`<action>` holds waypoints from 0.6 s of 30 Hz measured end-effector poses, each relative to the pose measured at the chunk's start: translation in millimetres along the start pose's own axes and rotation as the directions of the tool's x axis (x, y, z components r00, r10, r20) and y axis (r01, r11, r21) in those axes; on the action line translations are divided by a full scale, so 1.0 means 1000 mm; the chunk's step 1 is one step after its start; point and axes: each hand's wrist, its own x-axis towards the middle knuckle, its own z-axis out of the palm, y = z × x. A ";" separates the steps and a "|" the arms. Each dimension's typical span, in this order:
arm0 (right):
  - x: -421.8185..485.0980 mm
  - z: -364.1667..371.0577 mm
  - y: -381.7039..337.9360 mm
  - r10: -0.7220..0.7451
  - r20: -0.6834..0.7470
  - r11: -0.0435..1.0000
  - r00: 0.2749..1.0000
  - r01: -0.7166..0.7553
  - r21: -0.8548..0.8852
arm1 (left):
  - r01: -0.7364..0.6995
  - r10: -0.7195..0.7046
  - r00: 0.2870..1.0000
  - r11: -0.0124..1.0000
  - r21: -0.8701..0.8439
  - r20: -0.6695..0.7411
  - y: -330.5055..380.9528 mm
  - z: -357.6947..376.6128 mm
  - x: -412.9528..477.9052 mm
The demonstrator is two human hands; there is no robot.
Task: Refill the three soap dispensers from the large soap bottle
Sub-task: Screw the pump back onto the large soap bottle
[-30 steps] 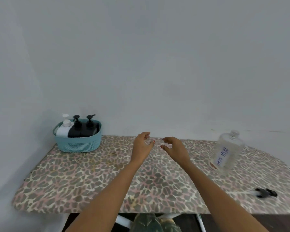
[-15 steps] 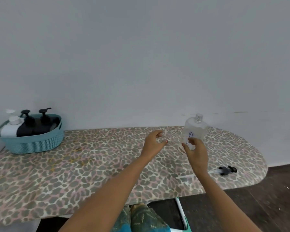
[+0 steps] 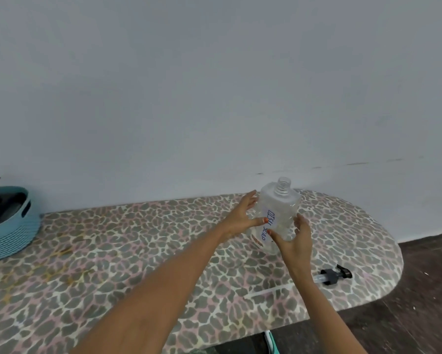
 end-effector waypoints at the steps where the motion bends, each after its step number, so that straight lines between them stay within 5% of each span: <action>1: 0.002 0.002 0.002 0.007 0.012 1.000 1.000 -0.007 0.015 | -0.003 0.003 1.000 1.000 -0.007 0.030 0.001 -0.001 0.006; 7: 0.005 0.008 0.012 0.040 0.053 0.993 0.998 -0.045 0.105 | -0.003 0.023 0.986 0.993 -0.121 0.163 0.007 -0.004 0.023; 18: -0.017 0.026 -0.028 -0.049 0.202 0.988 0.978 0.019 0.152 | -0.008 0.009 1.000 0.997 -0.079 0.015 0.001 -0.051 -0.018</action>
